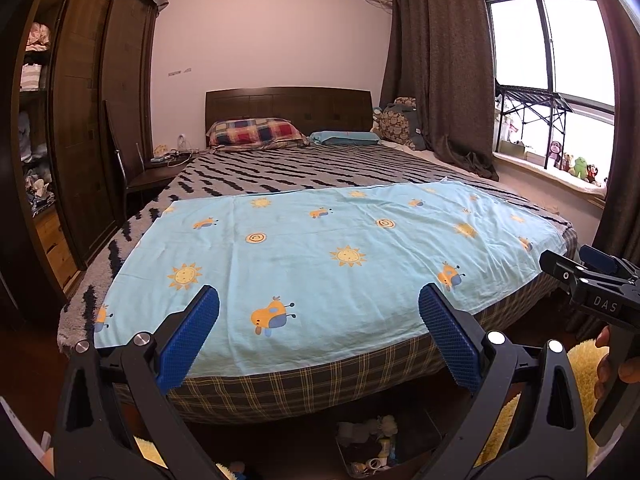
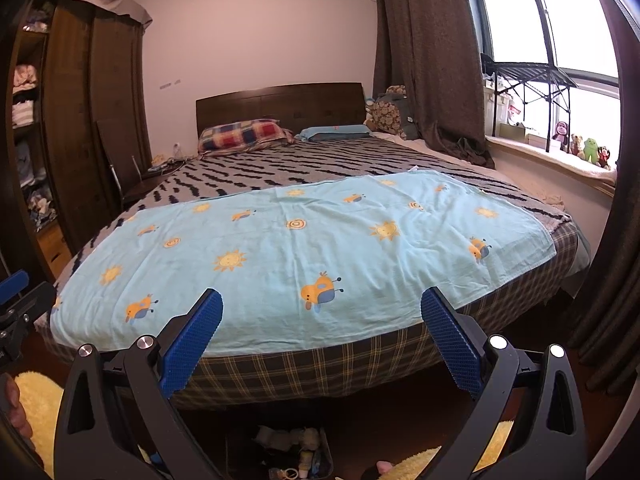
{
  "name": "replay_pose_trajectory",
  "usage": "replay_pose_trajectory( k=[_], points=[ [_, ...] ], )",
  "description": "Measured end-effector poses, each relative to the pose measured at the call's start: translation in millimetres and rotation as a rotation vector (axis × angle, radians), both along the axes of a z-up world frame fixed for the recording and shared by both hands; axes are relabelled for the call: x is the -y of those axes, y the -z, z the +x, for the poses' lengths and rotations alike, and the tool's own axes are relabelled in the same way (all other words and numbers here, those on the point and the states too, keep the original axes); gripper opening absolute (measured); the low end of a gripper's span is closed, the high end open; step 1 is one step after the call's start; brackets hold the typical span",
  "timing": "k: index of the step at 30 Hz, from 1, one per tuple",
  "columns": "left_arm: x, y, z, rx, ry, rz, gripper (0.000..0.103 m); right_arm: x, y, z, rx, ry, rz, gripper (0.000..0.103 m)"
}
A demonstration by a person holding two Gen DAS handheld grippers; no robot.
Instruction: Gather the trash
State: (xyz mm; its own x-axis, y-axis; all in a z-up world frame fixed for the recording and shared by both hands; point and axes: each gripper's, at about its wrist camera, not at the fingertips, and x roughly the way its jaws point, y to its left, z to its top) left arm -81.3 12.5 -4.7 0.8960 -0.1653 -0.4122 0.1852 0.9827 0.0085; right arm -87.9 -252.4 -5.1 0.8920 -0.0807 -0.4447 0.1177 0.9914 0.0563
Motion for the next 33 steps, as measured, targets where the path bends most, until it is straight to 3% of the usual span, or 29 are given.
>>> replay_pose_trajectory(
  k=[33],
  points=[
    [-1.2, 0.1, 0.7, -0.006, -0.017, -0.010, 0.095, -3.8, 3.3, 2.4, -0.012, -0.001, 0.007, 0.100]
  ],
)
